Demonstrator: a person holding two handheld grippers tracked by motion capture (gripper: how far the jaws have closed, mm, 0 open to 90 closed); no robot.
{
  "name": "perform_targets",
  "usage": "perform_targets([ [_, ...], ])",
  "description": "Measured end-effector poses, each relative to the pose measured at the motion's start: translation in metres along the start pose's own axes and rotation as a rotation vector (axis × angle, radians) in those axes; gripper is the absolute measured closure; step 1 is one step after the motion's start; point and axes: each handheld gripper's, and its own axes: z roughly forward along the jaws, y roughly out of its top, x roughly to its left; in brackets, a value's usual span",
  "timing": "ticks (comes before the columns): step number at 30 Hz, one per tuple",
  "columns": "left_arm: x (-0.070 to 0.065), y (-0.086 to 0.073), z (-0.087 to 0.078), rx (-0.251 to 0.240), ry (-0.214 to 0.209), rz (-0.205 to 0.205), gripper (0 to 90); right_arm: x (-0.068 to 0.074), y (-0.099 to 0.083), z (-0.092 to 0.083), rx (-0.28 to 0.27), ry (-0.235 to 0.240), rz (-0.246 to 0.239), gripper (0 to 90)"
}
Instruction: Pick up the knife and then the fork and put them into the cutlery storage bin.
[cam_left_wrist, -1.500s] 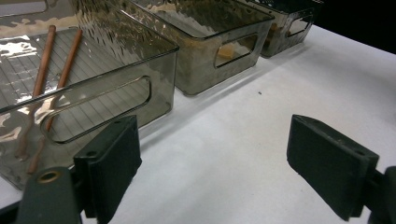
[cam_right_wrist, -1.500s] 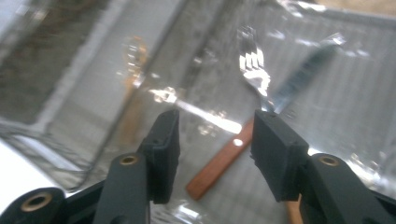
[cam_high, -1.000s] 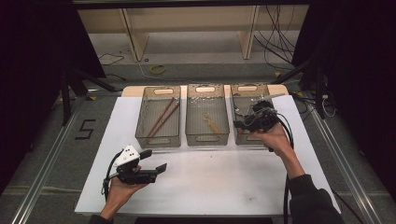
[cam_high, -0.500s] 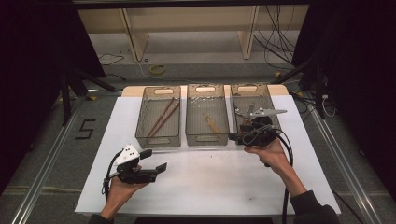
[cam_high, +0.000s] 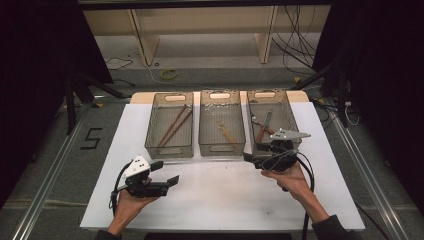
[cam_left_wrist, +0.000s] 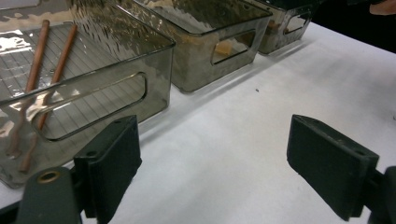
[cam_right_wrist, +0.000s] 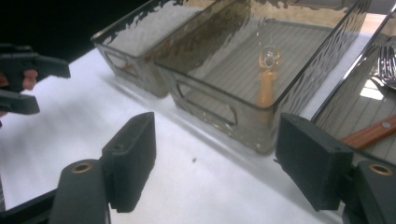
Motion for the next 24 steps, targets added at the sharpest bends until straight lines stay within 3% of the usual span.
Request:
perform_targets([
  [13,0.000,0.000,0.000,0.010,-0.020,-0.004,16.8,0.008,-0.022,-0.009,-0.054,0.013,-0.011,28.0],
  [24,0.000,-0.001,0.001,0.016,-0.037,-0.009,16.8,0.011,-0.044,-0.016,-0.063,0.013,-0.018,26.9],
])
